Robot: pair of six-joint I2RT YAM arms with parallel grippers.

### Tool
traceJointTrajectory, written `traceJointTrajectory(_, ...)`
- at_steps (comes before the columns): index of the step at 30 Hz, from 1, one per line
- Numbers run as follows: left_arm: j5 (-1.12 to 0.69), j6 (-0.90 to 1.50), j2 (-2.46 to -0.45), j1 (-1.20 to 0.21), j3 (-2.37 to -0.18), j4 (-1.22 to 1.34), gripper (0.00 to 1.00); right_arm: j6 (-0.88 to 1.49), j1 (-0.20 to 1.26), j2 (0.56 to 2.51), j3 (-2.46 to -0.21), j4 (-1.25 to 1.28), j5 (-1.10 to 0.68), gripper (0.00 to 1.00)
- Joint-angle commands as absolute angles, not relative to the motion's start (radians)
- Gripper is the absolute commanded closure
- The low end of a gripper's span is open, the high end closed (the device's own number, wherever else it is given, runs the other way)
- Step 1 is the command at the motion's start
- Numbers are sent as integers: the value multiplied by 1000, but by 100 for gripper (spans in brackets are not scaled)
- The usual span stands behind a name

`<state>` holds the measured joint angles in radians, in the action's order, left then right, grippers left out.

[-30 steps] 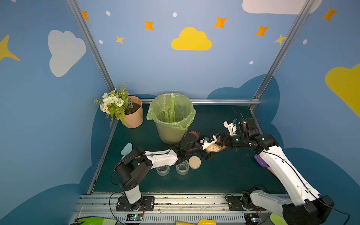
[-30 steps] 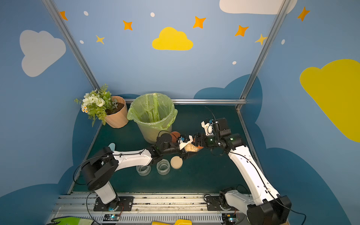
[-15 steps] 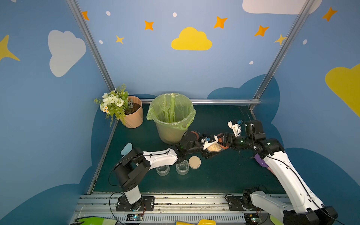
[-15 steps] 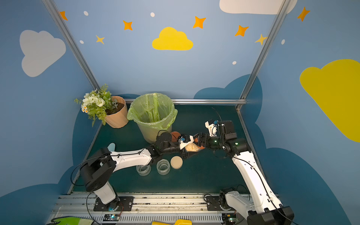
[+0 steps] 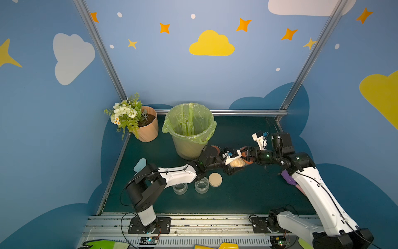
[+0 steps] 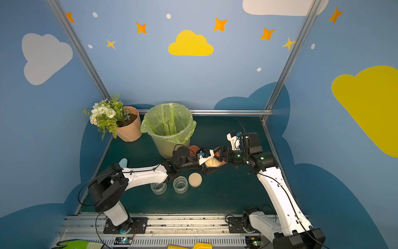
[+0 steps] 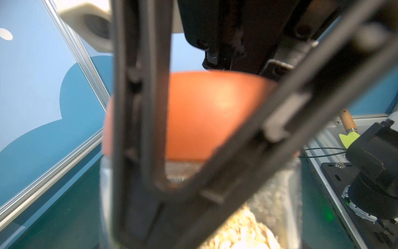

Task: Empty expired oatmeal from jars
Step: Unscrew the lid from the jar.

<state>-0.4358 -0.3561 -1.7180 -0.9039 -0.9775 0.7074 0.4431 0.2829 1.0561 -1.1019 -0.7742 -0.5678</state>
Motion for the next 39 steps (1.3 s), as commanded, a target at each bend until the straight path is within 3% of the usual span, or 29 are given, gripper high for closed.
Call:
traceJointTrajectory(1, -381, -360, -1695, -894, -982, 788, 96, 442, 284, 1052, -1148, -772, -655, 11)
traceJointTrajectory(9, -395, -340, -1698, -894, -977, 797, 97, 383, 291, 1066, -1189, -824, -605, 11)
traceJointTrajectory(19, -405, -319, -1703, -894, -963, 825, 97, 324, 305, 1119, -1231, -853, -695, 11)
traceJointTrajectory(25, -408, -316, -1704, -893, -962, 828, 97, 315, 326, 1169, -1306, -966, -574, 11)
traceJointTrajectory(34, -399, -310, -1701, -893, -935, 834, 97, 221, 338, 1168, -1362, -1021, -730, 11)
traceJointTrajectory(39, -400, -299, -1700, -893, -933, 840, 96, 181, 391, 1215, -1415, -1119, -542, 11)
